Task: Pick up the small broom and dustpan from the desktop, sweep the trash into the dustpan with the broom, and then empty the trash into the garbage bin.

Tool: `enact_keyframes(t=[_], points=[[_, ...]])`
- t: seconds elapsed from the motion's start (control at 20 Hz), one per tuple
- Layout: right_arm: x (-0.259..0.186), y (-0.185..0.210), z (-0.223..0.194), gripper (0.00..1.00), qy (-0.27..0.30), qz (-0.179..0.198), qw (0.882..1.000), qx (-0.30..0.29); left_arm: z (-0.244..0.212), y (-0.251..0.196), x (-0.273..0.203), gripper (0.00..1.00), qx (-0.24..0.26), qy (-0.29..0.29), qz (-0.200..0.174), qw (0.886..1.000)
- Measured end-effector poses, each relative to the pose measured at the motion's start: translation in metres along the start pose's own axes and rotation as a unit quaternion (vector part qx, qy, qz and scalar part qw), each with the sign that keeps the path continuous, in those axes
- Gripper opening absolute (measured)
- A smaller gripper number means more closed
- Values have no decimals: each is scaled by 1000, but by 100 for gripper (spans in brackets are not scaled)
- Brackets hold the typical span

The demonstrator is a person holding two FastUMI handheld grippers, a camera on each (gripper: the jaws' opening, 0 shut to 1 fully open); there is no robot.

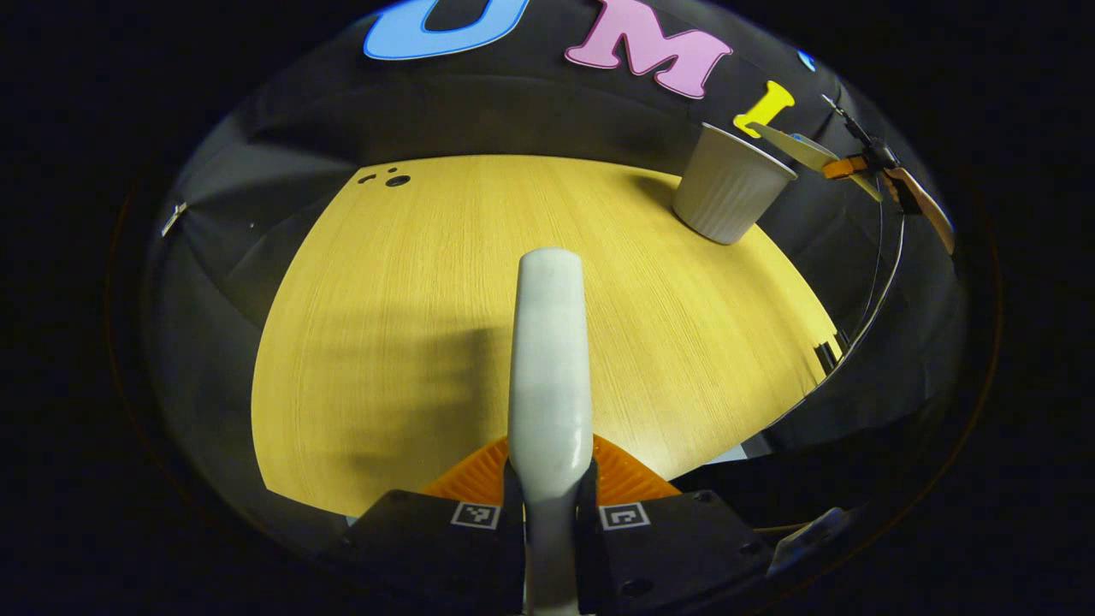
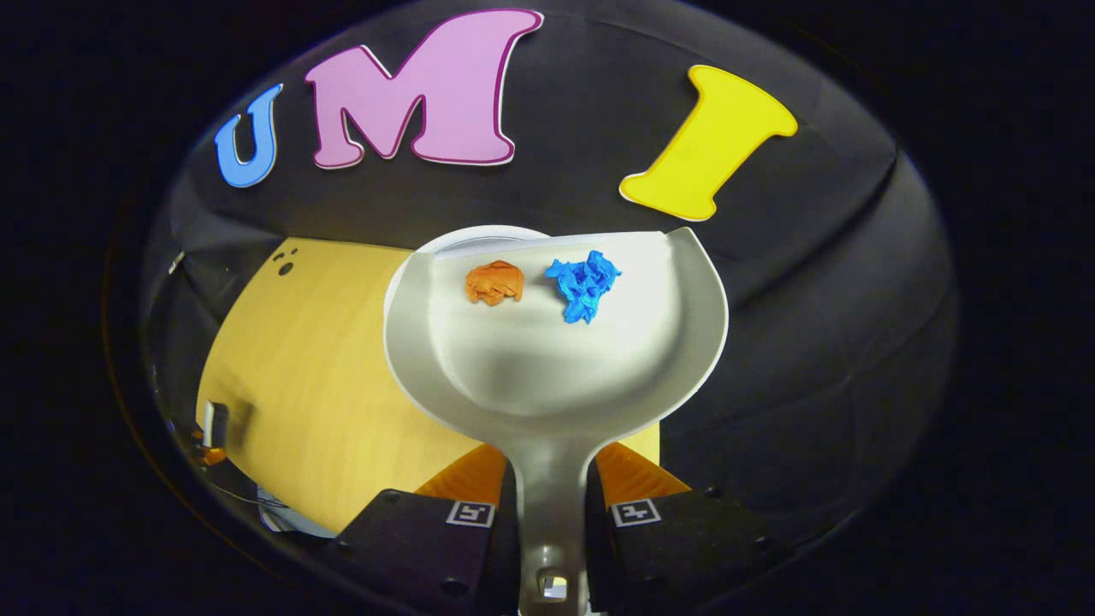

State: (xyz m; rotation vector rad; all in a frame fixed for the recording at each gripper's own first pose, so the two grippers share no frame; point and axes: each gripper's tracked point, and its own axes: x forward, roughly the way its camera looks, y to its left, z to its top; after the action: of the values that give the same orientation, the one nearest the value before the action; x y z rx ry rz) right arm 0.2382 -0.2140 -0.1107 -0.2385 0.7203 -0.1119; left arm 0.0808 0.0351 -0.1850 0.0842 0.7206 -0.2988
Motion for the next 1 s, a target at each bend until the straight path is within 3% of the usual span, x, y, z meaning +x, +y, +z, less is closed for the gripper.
enact_keyframes(t=[0.1, 0.15, 0.25, 0.45, 0.75, 0.95, 1.0], points=[[16, -2, 5, 34, 7, -19, 1000, -19, 0, 5, 0, 26, -4, 3, 6, 1000], [24, -4, 7, 39, 10, -30, 999, -34, 1, 8, 0, 27, -4, 4, 12, 1000], [32, -7, 5, 34, 16, -55, 996, -69, 4, 14, -2, 27, -1, 3, 22, 1000], [52, -8, 12, 34, 21, -106, 980, -167, 14, 23, -7, 28, 6, -8, 41, 999], [43, -13, 26, 34, 6, -185, 927, -327, 17, 26, -7, 28, -10, -16, 49, 999], [45, -13, 36, 34, -3, -213, 881, -423, 15, 30, -4, 28, -36, -20, 52, 998], [44, -12, 41, 39, -5, -220, 868, -446, 11, 31, -3, 28, -44, -18, 52, 997]])
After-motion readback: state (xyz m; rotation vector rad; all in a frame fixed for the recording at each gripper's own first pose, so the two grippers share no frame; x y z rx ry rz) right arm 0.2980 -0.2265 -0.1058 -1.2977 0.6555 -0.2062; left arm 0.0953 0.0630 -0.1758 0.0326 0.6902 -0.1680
